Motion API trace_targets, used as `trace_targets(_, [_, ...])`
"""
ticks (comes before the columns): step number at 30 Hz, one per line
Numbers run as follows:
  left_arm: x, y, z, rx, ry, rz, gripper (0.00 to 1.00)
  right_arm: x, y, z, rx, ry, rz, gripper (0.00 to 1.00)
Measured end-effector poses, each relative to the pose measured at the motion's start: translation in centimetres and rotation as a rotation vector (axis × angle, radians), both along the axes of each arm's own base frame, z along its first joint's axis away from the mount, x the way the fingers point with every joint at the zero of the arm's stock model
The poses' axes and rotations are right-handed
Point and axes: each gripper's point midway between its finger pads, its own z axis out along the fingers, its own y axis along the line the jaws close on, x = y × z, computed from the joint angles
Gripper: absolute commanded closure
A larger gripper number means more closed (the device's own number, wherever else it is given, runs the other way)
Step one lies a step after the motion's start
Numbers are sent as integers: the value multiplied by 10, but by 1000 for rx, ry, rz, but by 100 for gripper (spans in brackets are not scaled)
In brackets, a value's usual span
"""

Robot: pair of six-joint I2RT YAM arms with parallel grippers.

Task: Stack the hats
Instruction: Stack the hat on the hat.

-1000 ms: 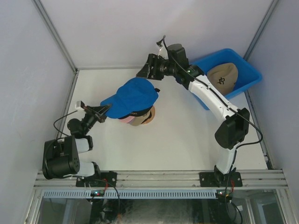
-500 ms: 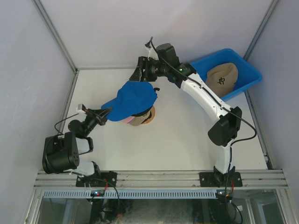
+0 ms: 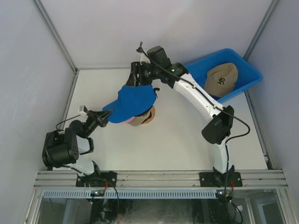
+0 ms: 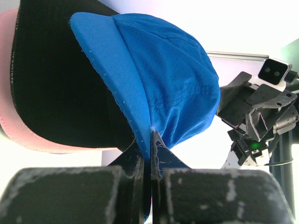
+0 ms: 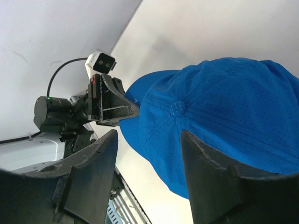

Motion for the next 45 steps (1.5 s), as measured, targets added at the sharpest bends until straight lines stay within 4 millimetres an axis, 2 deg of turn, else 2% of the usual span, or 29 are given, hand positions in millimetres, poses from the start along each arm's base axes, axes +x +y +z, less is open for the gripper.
trace_targets(4, [1, 0, -5, -5, 18, -3, 97, -2, 2, -8, -40, -2, 3, 44])
trace_targets(12, [1, 0, -10, -5, 30, -3, 78, -4, 3, -22, -110, -13, 8, 44])
trace_targets(17, [2, 1, -16, -10, 55, 0, 76, -4, 2, -29, -142, -12, 4, 44])
trace_targets(23, [4, 2, -18, -14, 64, 13, 88, -4, 0, -32, -167, -23, 1, 44])
trace_targets(32, [8, 3, -9, -17, 34, 11, 99, -1, -2, -33, -181, -33, -15, 44])
trace_targets(41, [16, 2, 4, 11, -16, -29, 100, 6, -8, -34, -193, -41, -47, 42])
trace_targets(45, [19, 2, 7, 17, -25, -47, 100, 7, -21, -35, -189, -38, -88, 40])
